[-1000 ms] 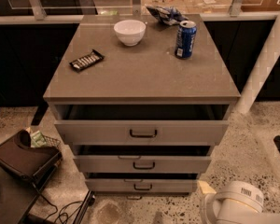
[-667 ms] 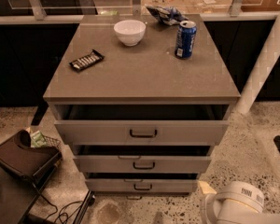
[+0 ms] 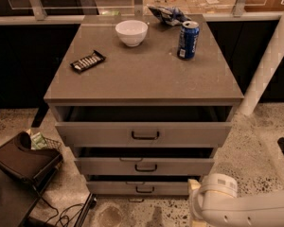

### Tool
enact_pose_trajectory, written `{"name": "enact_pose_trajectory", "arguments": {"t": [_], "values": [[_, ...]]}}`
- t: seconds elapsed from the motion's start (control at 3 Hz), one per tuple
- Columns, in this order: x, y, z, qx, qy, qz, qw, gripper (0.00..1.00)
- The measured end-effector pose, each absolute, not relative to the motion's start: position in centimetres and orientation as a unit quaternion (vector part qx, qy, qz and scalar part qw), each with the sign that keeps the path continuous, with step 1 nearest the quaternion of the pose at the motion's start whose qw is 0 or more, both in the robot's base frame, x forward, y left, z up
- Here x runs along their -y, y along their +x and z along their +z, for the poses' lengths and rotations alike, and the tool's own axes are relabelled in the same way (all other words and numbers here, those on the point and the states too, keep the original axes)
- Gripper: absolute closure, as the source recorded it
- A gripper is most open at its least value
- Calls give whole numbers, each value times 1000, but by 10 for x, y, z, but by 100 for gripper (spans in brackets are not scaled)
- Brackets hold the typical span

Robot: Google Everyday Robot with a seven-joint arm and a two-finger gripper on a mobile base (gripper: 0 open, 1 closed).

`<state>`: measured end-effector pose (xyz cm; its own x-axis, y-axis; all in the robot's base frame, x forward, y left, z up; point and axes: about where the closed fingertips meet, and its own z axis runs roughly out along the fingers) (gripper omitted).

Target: Open bottom drawer

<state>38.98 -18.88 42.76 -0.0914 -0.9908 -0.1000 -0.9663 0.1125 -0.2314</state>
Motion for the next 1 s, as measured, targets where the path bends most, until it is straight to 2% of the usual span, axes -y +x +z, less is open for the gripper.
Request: {"name": "enact_pose_trajectory", "arguments": {"t": [1.0], "values": [[137,405,334,-708,-684,-17,173,0]]}}
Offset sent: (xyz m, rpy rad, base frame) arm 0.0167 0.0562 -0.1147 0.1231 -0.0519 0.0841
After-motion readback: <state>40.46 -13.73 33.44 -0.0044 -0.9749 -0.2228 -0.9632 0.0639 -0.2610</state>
